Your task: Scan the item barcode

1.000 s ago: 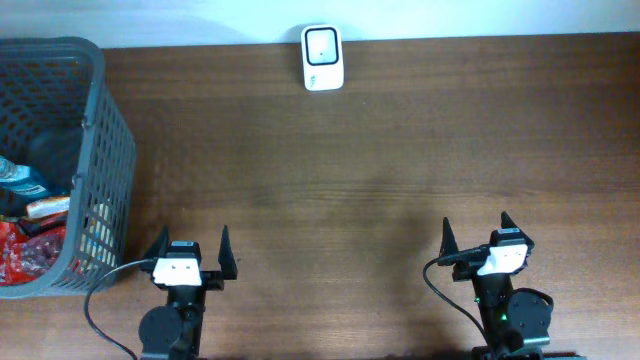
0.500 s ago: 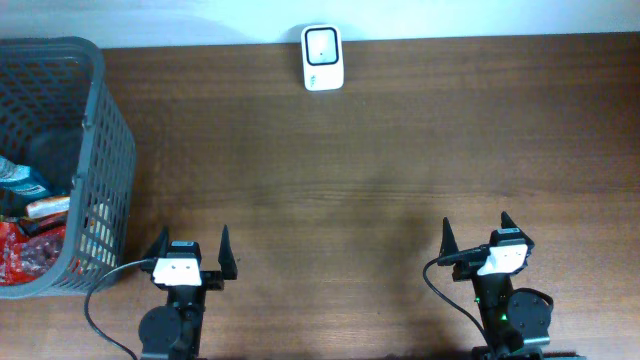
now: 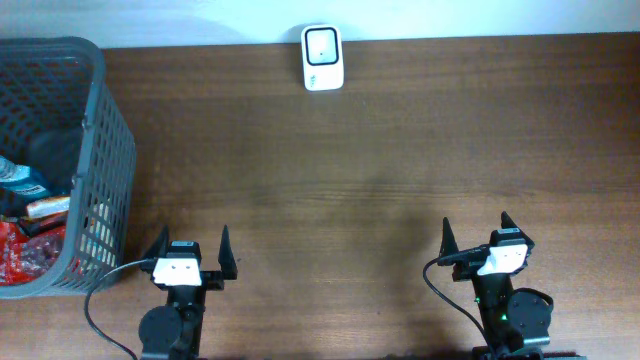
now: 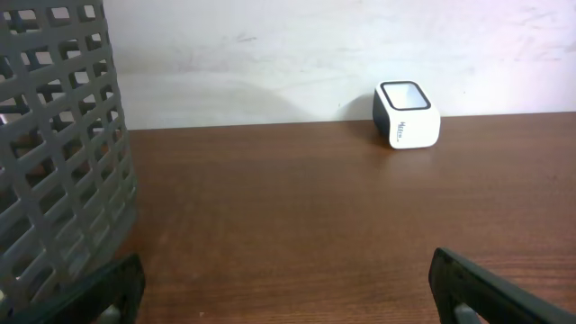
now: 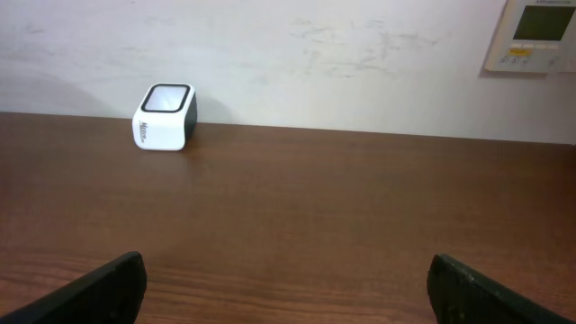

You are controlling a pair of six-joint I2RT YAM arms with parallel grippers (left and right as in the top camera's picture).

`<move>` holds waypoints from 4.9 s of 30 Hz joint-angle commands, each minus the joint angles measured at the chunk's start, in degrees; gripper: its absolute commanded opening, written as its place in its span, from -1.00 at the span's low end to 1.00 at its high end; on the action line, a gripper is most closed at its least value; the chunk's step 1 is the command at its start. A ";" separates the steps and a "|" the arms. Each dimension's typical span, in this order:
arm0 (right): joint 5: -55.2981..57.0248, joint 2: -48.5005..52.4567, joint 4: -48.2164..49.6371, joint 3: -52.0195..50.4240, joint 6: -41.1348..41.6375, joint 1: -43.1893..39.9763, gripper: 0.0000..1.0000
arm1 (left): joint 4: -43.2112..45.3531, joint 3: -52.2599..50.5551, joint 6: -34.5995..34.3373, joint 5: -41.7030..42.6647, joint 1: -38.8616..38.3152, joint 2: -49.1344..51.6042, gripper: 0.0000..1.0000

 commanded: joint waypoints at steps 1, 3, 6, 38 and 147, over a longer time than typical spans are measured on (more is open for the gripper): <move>0.28 -0.33 -0.17 -0.46 0.24 0.39 0.97 | -0.04 -0.33 1.11 0.90 -0.24 -0.55 0.98; 0.28 -0.33 -0.17 -0.46 0.24 0.39 0.96 | -0.04 -0.33 1.11 0.87 -0.24 -0.55 0.98; 0.28 -0.33 -0.20 -0.46 0.24 0.39 0.96 | 0.13 -0.33 1.11 -0.02 -0.24 -0.55 0.98; 0.28 -0.33 -0.20 -0.46 0.24 0.39 0.96 | 15.30 22.99 8.04 22.29 -0.24 10.58 0.98; 0.28 -0.33 -0.17 -0.44 0.24 0.39 0.97 | -69.66 129.92 -14.56 8.09 44.02 103.23 0.98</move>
